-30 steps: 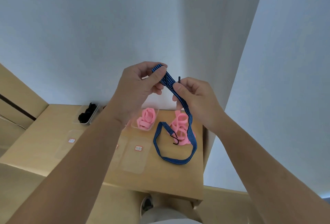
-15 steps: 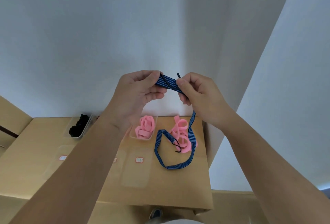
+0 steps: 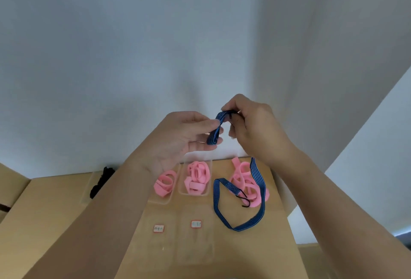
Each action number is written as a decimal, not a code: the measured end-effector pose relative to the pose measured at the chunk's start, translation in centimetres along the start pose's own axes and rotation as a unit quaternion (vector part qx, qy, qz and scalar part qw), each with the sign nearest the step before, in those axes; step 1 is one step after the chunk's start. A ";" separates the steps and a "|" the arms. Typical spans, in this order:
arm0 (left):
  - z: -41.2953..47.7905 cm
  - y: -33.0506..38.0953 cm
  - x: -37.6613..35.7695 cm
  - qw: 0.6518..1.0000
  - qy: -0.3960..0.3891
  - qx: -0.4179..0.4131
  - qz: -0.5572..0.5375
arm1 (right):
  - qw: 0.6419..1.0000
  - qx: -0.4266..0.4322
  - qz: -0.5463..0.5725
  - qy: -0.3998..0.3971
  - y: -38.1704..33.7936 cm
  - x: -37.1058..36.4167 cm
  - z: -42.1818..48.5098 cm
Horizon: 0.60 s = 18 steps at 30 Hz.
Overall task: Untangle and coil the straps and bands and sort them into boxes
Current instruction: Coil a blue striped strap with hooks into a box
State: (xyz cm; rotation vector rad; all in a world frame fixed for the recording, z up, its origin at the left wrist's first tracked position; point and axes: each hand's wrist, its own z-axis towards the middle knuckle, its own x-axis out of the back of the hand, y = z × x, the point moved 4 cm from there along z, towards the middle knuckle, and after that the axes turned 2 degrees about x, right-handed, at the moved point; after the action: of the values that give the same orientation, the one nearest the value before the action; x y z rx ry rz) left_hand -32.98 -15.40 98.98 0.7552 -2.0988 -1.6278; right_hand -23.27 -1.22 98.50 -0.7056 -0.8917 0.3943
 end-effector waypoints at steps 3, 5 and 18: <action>0.7 0.1 1.2 0.992 0.043 -0.051 0.109 | 0.998 0.022 -0.057 0.025 -0.8 -1.6 0.3; 1.1 0.3 1.9 0.976 0.074 -0.100 0.177 | 0.993 0.052 -0.093 0.052 -1.2 -2.5 0.2; 3.0 -1.1 0.7 0.974 0.004 -0.201 0.103 | 0.968 -0.073 0.048 0.234 -1.6 -2.4 -2.4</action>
State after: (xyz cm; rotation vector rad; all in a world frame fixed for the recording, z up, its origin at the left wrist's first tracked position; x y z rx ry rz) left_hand -35.07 -13.72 97.17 0.3962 -1.6935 -1.8403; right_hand -22.72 -4.68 97.18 -0.9329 -0.4419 0.2332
